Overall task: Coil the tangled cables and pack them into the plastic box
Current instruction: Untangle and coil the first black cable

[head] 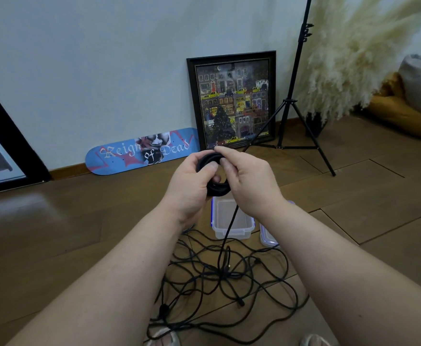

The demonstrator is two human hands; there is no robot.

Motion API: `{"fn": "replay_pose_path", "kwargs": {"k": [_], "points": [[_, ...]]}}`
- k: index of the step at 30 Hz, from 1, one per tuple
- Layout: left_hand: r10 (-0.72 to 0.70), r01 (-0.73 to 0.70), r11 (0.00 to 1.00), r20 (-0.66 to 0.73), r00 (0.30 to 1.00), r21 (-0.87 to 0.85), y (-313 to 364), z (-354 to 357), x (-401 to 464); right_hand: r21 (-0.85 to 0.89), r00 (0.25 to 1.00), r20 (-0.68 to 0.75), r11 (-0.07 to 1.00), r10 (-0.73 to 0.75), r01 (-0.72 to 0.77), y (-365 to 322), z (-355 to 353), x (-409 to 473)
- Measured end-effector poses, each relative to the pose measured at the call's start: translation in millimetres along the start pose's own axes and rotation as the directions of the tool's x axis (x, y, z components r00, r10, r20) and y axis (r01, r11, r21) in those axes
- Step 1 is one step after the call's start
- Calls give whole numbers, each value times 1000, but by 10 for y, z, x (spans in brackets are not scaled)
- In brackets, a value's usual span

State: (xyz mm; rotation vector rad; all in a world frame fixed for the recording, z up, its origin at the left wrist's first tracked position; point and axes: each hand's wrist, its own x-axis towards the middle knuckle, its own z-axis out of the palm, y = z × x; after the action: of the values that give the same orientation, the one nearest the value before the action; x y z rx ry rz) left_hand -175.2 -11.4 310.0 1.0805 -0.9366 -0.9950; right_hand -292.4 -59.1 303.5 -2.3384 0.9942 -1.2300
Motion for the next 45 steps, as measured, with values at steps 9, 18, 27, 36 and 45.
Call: {"fn": "replay_pose_path", "kwargs": {"k": [9, 18, 27, 36, 45], "points": [[147, -158, 987, -288, 946, -13, -126, 231, 9, 193, 946, -202, 957, 255, -217, -127, 183, -26], [249, -215, 948, -126, 960, 236, -86, 97, 68, 262, 981, 25, 946, 192, -192, -85, 65, -26], [-78, 64, 973, -52, 996, -223, 58, 108, -33, 171, 994, -4, 980, 108, -106, -73, 110, -44], [-4, -17, 985, -120, 993, -171, 32, 158, -39, 152, 995, 27, 983, 99, -102, -35, 134, -54], [21, -54, 988, -214, 977, -147, 63, 212, -6, 252, 999, 34, 967, 40, -47, -66, 71, -81]]}}
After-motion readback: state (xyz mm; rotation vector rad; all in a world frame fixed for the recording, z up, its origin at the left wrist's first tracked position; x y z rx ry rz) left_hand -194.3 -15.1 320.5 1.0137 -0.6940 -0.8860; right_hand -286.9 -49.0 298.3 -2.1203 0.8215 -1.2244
